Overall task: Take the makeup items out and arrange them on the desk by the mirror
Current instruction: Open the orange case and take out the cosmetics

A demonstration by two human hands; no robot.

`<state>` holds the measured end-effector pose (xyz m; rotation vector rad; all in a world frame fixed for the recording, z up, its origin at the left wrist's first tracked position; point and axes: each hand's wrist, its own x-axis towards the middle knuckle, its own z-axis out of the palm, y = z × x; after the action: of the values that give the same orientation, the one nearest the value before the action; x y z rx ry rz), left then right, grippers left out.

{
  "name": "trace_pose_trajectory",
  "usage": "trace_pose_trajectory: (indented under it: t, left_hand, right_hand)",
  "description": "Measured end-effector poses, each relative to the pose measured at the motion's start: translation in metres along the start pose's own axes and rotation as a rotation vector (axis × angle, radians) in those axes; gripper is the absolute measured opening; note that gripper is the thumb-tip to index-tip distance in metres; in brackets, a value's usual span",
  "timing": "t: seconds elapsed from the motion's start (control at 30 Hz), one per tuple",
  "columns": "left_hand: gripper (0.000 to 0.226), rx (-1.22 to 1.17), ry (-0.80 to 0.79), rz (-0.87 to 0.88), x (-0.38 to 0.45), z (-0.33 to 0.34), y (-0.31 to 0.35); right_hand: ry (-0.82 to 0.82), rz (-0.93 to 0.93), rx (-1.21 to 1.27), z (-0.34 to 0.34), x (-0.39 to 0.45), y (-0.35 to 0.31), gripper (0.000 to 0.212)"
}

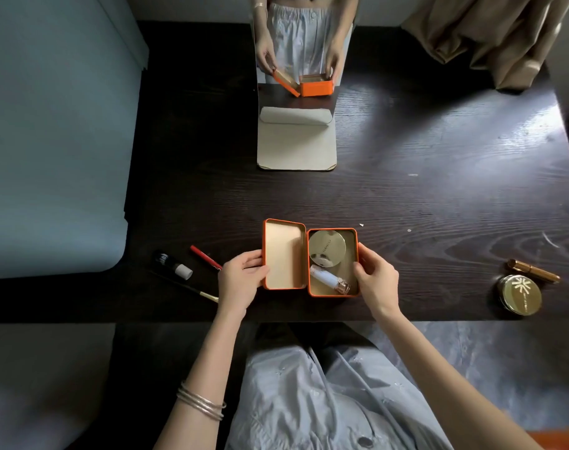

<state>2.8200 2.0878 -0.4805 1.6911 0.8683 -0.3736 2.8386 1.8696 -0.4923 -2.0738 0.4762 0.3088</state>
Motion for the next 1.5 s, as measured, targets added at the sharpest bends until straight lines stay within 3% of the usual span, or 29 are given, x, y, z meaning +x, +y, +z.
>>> trace_pose_trajectory:
  t: [0.2, 0.5, 0.63, 0.7, 0.8, 1.1, 1.5]
  left_hand:
    - [0.041, 0.308, 0.106, 0.107, 0.012, 0.007, -0.013]
    - [0.064, 0.457, 0.038, 0.002, 0.017, 0.018, -0.008]
    - [0.061, 0.518, 0.089, 0.156, 0.010, 0.024, 0.000]
    - [0.057, 0.542, 0.102, 0.252, 0.006, 0.028, 0.006]
    - [0.052, 0.551, 0.054, 0.315, 0.001, 0.036, 0.014]
    - [0.054, 0.438, -0.076, 0.401, -0.007, 0.049, 0.009]
    - [0.055, 0.432, -0.131, 0.431, -0.003, 0.053, 0.015]
  right_hand:
    - [0.038, 0.011, 0.027, 0.005, 0.000, 0.004, 0.045]
    - [0.029, -0.006, 0.048, 0.000, 0.002, 0.006, 0.048]
    - [0.062, -0.323, -0.209, -0.003, 0.001, 0.001, 0.045]
    - [-0.008, -0.410, -0.292, 0.002, 0.002, -0.004, 0.047]
    - [-0.112, -0.404, -0.326, 0.015, 0.008, -0.010, 0.058]
    - [-0.180, -0.415, -0.348, 0.027, 0.020, -0.002, 0.093]
    - [-0.068, -0.445, -0.295, 0.015, 0.016, -0.005, 0.085]
